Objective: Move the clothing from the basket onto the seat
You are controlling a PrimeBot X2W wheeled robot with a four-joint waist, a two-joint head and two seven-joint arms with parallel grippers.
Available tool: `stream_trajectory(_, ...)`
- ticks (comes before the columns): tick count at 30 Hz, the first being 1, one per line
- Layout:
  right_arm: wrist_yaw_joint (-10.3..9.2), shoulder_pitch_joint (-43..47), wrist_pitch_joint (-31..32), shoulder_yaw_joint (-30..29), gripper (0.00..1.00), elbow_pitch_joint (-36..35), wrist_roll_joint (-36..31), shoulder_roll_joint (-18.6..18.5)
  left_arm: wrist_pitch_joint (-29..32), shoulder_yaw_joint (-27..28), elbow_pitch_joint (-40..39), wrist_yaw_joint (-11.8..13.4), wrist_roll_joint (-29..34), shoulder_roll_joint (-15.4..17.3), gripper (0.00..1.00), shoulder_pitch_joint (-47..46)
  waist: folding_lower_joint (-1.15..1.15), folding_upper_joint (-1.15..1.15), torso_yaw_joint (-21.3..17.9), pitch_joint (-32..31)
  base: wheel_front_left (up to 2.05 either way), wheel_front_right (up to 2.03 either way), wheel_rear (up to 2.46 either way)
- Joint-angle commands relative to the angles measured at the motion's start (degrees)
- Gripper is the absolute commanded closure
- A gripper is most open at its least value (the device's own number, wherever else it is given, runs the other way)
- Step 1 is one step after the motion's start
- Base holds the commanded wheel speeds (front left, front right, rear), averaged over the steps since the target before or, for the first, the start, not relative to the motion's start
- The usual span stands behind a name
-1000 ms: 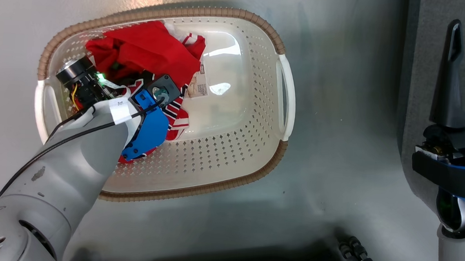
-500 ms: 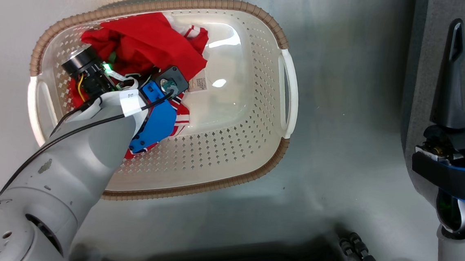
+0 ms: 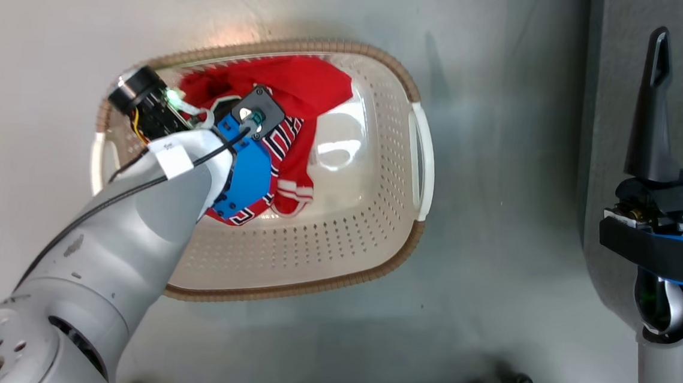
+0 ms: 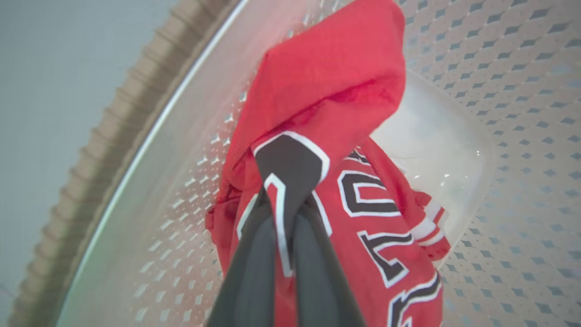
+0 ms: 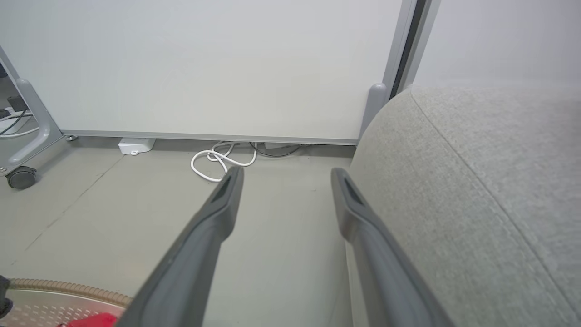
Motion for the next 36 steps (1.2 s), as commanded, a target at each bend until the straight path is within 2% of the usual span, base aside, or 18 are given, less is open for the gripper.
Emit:
stream_trajectory(1,0.03,-0.50,-0.22,-0.13,0.00,0.63,0.31,-0.28,-1.32,0.62,-0.05,-0.31,-0.99,-0.27,1.00,0.86,0.00,0.00,0.94,-3.06,0.00,0.00,0.00)
stream_trajectory(11,0.03,1.99,-0.22,-0.24,0.00,3.57,0.55,-0.32,-6.63,2.80,-0.04,-0.61,-5.00,-1.81,1.00,4.84,0.00,0.00,2.95,-12.56,0.00,0.00,0.00)
stream_trajectory(16,0.03,3.95,-0.22,-0.34,0.00,5.24,0.70,-0.19,-8.95,4.29,-1.06,0.13,-6.68,-2.22,1.00,7.58,0.00,0.00,4.04,-19.35,0.00,0.00,0.00)
stream_trajectory(20,0.02,4.74,-0.22,-0.09,0.00,6.15,0.94,0.10,-9.29,6.75,-3.69,1.21,-8.39,-1.23,1.00,9.23,0.00,0.00,3.99,-23.00,0.00,0.00,0.00)
stream_trajectory(21,0.03,5.41,-0.22,-0.02,0.00,6.62,1.04,0.42,-9.30,8.88,-7.88,2.42,-8.78,0.25,1.00,10.71,0.00,0.00,3.95,-25.19,0.00,0.00,0.00)
stream_trajectory(22,0.03,5.41,-0.22,-0.02,0.00,6.62,1.04,0.42,-9.30,8.88,-7.88,2.42,-8.78,0.25,1.00,10.71,0.00,0.00,3.95,-25.19,0.00,0.00,0.00)
stream_trajectory(28,0.03,7.80,-0.22,0.20,0.00,8.35,1.19,1.00,-9.28,16.31,-21.46,5.43,-7.10,4.61,1.00,17.78,0.00,0.00,3.90,-31.54,0.00,0.00,0.00)
stream_trajectory(36,0.03,11.62,-0.21,-0.08,0.00,10.23,1.13,1.49,-9.30,24.41,-35.12,6.34,-2.23,6.45,1.00,25.68,0.00,0.00,4.64,-38.94,0.00,0.00,0.00)
